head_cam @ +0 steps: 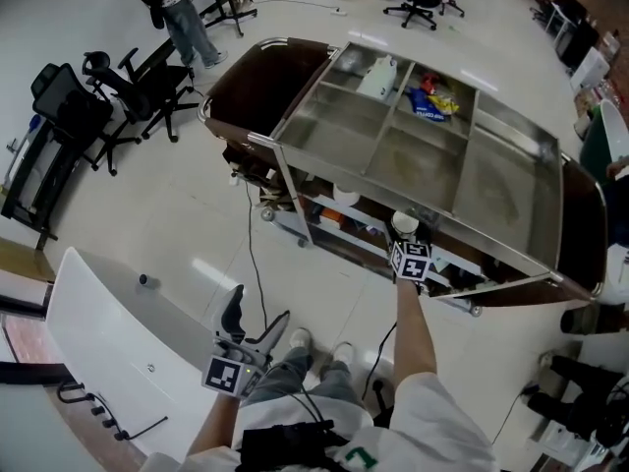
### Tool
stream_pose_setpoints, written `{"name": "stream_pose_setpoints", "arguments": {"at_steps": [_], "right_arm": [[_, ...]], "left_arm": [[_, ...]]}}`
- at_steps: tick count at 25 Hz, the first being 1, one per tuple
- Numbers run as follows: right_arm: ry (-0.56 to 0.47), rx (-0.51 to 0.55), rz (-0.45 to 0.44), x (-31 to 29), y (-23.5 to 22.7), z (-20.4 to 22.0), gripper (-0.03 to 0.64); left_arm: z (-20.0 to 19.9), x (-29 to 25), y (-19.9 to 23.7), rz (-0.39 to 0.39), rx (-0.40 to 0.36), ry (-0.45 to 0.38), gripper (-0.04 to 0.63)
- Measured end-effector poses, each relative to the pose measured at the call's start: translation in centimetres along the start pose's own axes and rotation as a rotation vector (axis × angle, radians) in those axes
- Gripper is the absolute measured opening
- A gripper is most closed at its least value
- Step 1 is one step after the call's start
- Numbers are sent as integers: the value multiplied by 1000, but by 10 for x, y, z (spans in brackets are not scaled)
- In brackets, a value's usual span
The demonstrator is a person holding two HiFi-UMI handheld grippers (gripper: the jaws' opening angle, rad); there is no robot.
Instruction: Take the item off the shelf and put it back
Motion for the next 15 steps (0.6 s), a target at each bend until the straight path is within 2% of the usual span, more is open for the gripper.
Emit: {"name": "stream_pose_setpoints", "arguments": {"at_steps": [6, 11, 15], "right_arm": [[-70, 38, -58, 85, 32, 12, 419], [-161, -1, -67, 179, 56, 15, 419], [-212, -19, -59, 259, 77, 16, 419]], "left_arm": [[-20, -13, -22, 99, -8, -41, 399], [-34, -17, -38, 181, -8, -84, 399], [-25, -16, -37, 198, -60, -125, 397]]}}
Point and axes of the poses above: the fingertips, and each gripper's own axes: x backward along the fingers, y to its left, z out of its underside, the point moved 2 cm from there along x, backward along the fingers, and after that the axes turned 14 degrees about y, right-handed, at the moved point
